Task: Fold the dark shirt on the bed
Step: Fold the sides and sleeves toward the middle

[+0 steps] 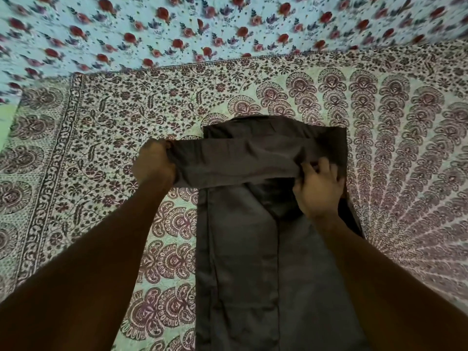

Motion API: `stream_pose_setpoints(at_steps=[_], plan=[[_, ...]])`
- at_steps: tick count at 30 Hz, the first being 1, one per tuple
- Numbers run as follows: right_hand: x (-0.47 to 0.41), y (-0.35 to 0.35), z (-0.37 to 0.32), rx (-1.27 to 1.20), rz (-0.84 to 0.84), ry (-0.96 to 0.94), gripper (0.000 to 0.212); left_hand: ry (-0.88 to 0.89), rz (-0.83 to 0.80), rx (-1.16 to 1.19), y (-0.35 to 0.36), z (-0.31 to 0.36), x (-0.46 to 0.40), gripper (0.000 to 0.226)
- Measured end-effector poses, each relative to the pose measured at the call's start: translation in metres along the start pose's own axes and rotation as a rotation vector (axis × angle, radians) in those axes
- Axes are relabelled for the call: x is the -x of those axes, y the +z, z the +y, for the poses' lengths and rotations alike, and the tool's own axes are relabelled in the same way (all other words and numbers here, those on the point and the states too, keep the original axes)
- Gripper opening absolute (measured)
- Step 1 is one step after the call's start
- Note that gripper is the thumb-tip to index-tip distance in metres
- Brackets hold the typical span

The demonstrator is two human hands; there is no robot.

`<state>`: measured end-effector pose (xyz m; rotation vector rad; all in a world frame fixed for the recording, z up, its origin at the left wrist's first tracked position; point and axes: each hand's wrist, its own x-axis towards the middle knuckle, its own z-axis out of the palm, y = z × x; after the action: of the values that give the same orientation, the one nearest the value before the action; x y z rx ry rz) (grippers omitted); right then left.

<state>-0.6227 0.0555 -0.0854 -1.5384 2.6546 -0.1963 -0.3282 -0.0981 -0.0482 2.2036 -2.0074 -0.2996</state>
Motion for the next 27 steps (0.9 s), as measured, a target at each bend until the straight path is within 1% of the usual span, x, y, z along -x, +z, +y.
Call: stream_pose_setpoints(at_steps=[2, 6, 9, 10, 12, 13, 15, 17, 19, 21, 22, 23, 25, 27], plan=[[0.003, 0.005, -0.003, 0.019, 0.002, -0.008, 0.037, -0.012, 0.003, -0.009, 0.001, -0.004, -0.003, 0.04], [0.003, 0.013, -0.005, 0.018, -0.055, 0.006, 0.037, 0.03, -0.072, -0.056, 0.015, -0.015, -0.01, 0.034], [0.005, 0.021, -0.004, 0.007, -0.126, 0.02, 0.041, 0.019, -0.123, -0.041, 0.029, -0.021, -0.012, 0.027], [0.005, 0.024, -0.005, 0.008, -0.166, 0.022, 0.044, -0.001, -0.128, -0.053, 0.033, -0.022, -0.011, 0.028], [0.006, 0.028, -0.005, 0.029, -0.227, 0.026, 0.05, -0.012, -0.09, -0.166, 0.039, -0.015, -0.004, 0.035], [0.006, 0.029, -0.004, 0.04, -0.238, 0.027, 0.052, 0.023, -0.049, -0.22, 0.04, -0.009, 0.002, 0.041], [0.005, 0.029, -0.004, 0.053, -0.246, 0.045, 0.057, 0.162, -0.008, -0.262, 0.041, 0.006, 0.016, 0.053], [0.005, 0.026, -0.004, 0.057, -0.246, 0.072, 0.061, 0.349, 0.014, -0.28, 0.045, 0.018, 0.031, 0.05], [0.003, 0.025, -0.003, 0.064, -0.22, 0.074, 0.058, 0.508, 0.021, -0.298, 0.056, 0.022, 0.039, 0.038], [0.001, 0.024, -0.001, 0.054, -0.167, 0.035, 0.048, 0.589, 0.009, -0.215, 0.067, 0.02, 0.045, 0.029], [0.0, 0.024, -0.002, 0.041, -0.142, 0.011, 0.043, 0.615, -0.006, -0.134, 0.072, 0.018, 0.049, 0.031], [-0.001, 0.023, -0.003, 0.029, -0.124, -0.012, 0.039, 0.642, -0.031, -0.075, 0.076, 0.018, 0.055, 0.038], [-0.003, 0.021, -0.007, 0.018, -0.104, -0.057, 0.037, 0.719, -0.054, -0.071, 0.082, 0.017, 0.066, 0.05], [-0.004, 0.021, -0.011, 0.023, -0.081, -0.1, 0.038, 0.774, -0.047, -0.125, 0.087, 0.014, 0.073, 0.043]])
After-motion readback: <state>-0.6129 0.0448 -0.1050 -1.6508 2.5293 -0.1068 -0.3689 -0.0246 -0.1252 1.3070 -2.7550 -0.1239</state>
